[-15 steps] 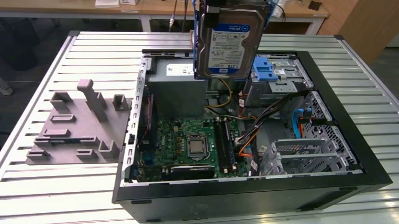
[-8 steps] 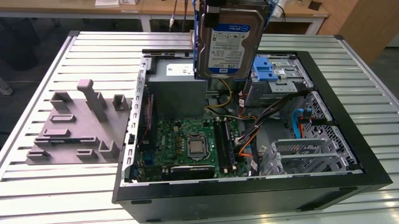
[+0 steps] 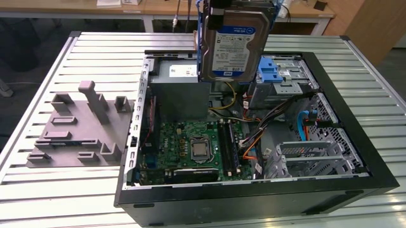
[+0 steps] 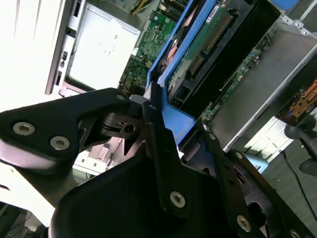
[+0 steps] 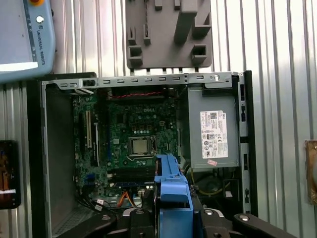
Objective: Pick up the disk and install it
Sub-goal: 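Insert the disk into the insertion slot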
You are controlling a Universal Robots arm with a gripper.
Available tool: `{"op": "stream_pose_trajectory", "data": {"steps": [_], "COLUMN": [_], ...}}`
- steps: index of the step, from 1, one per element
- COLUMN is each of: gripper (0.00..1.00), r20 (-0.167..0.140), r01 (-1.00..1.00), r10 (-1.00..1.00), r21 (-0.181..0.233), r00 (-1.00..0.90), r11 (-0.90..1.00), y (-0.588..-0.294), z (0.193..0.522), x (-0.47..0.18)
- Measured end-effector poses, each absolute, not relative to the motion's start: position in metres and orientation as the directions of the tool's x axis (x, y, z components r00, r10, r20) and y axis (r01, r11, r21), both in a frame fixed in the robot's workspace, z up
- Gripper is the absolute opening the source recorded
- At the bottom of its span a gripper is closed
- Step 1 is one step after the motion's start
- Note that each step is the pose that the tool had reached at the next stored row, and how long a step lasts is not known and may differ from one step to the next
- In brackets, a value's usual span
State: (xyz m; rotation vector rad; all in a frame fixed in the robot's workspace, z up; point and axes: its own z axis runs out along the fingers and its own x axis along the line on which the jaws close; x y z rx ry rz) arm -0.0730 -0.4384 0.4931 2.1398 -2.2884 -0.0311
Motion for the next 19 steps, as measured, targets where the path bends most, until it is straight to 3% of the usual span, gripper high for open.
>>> {"op": "stream_pose_trajectory", "data": {"steps": [19], "gripper": [0.36], "r20": [-0.007], "r01": [-0.998], "r10": [-0.998], "r21": [0.022], "r00": [-0.067], "r11": [0.067], "y": [-0.483], "z": [0.488], "x": [-0.063]}}
